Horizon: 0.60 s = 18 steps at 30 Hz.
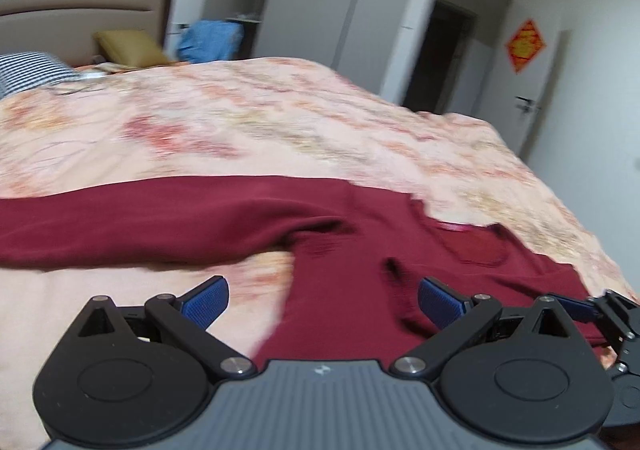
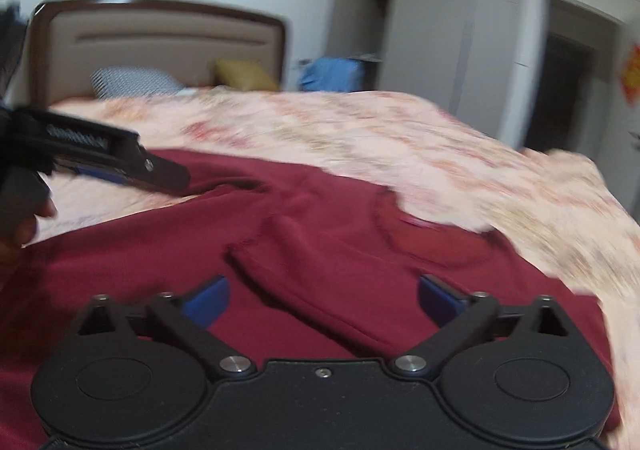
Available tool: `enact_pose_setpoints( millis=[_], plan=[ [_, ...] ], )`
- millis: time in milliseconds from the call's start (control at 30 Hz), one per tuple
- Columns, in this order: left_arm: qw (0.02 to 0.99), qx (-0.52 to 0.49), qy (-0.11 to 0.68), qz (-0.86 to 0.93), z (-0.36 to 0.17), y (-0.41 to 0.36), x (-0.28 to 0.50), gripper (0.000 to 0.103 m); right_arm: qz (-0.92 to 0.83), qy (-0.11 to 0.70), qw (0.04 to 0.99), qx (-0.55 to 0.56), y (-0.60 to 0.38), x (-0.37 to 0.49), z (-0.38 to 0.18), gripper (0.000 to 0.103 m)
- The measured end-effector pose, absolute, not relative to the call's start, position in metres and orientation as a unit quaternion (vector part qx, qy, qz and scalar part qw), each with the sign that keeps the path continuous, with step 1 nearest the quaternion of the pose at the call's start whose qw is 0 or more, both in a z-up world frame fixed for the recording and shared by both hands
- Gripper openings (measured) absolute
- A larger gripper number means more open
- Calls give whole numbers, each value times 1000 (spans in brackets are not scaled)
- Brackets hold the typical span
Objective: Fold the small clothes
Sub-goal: 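Lift the sleeve with the right tool and lay it across the sweater body, then open the right tool to release the sleeve and withdraw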
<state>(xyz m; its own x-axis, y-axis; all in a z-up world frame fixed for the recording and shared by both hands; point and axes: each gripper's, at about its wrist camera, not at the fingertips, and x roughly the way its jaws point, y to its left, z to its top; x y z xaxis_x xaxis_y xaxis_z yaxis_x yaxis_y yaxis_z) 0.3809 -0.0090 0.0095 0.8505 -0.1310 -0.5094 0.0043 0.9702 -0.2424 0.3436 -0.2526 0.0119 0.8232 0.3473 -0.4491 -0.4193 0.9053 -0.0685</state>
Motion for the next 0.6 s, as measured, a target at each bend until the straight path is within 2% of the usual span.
enact_pose_setpoints(
  millis=[267,533,600],
  plan=[
    [951,-70,292,-72,-28,-77,427,103,72,227,971,22,-368,329,-4,102],
    [951,-15,304,-53,-59,-97,429,103,30,251,955,154,-449,376,-21,102],
    [952,-13,301,-53,-59,-97,429,103,35,256,950,176,-459,396,-25,96]
  ],
)
